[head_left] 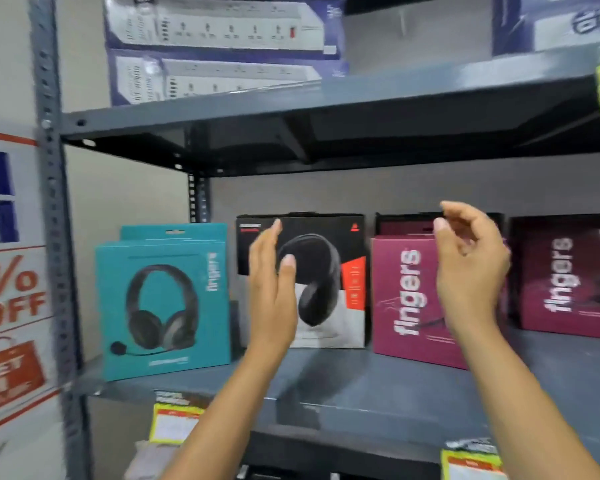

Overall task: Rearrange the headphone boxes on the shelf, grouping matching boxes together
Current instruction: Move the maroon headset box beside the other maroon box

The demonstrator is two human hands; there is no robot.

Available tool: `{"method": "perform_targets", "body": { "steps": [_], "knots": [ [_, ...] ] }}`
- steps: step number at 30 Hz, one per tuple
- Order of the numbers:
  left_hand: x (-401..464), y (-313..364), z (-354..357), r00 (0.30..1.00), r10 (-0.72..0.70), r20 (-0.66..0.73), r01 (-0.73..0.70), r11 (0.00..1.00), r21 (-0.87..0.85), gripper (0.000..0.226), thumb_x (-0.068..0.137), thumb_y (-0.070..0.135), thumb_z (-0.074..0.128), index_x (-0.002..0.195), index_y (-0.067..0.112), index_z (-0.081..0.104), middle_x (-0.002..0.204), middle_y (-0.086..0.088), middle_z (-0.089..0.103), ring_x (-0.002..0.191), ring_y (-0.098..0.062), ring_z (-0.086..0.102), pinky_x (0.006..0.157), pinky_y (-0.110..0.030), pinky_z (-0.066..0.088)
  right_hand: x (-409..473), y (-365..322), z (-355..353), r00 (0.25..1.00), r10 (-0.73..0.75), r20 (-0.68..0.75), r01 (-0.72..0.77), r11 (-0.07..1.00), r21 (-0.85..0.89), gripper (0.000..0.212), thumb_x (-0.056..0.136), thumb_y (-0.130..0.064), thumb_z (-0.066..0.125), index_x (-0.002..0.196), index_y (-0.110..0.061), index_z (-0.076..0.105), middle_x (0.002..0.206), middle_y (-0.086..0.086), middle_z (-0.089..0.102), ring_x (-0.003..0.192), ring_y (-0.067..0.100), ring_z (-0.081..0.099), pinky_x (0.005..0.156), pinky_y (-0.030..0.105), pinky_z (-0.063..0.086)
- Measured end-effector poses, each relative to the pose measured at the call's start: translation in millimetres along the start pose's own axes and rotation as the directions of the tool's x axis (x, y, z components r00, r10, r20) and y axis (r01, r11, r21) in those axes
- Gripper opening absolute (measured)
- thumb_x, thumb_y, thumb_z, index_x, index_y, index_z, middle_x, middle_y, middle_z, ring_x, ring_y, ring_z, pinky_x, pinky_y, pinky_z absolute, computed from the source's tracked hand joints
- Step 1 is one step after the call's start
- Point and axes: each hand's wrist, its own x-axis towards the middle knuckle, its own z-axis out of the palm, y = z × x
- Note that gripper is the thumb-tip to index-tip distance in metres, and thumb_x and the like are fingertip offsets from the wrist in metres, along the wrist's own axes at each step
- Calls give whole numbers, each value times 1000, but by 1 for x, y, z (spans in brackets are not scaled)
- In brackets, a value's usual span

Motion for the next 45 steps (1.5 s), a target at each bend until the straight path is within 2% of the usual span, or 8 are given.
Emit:
{"method": "perform_targets", "body": {
  "steps": [4,8,15,20,24,32,39,45],
  "knots": [
    [-16,5,74,977,-168,132,188,968,-165,43,99,15,39,142,13,40,146,-3,42,134,-11,40,112,-18,29,32,31,-60,997,46,-55,-53,989,-139,22,93,-18,54,110,-28,63,119,3,61,102,12,61,94,33,50],
    [-33,0,114,908,-373,194,407,895,-185,40,100,13,38,139,14,45,147,-4,44,135,-15,40,115,-35,29,33,69,-90,964,266,26,-250,933,-261,34,99,-25,44,132,-17,47,131,6,50,119,22,51,98,32,39],
    [-40,-5,136,796,-533,287,593,782,-191,39,100,17,38,137,12,50,142,-7,53,131,-22,47,114,-45,31,16,96,-109,715,577,395,-499,817,-290,39,102,-37,31,137,-24,40,130,-3,51,113,12,46,95,28,32],
    [-38,2,133,838,-483,255,541,797,-270,37,97,7,37,120,16,65,126,-10,64,119,-26,59,106,-46,43,14,99,-120,711,553,434,-488,833,-261,34,99,-48,32,131,-39,38,127,-15,50,114,7,47,89,25,32],
    [-27,12,124,889,-414,197,458,824,-333,33,96,5,45,113,19,70,116,-6,71,111,-25,65,99,-47,50,13,88,-118,757,509,409,-502,854,-133,35,85,-66,33,117,-52,40,116,-38,42,105,-23,40,94,26,30],
    [-17,19,114,884,-427,191,467,787,-403,23,90,19,62,111,14,72,110,-14,72,80,-16,71,62,-21,57,26,71,-115,735,556,389,-589,807,-42,39,93,-62,31,126,-43,33,142,-8,40,132,16,42,112,49,35],
    [-22,29,125,886,-423,191,461,757,-463,24,92,16,59,113,11,71,99,-9,76,85,-21,72,65,-25,58,33,73,-123,749,530,398,-570,822,-22,29,93,-61,31,117,-47,39,126,-18,48,126,13,47,108,43,38],
    [-20,43,147,912,-349,215,410,786,-463,22,94,8,54,112,11,67,104,-9,72,100,-28,68,87,-42,56,56,82,-143,776,517,361,-540,841,-45,54,98,-50,33,149,-32,24,120,-33,40,109,-15,40,97,20,28]
  ]
}}
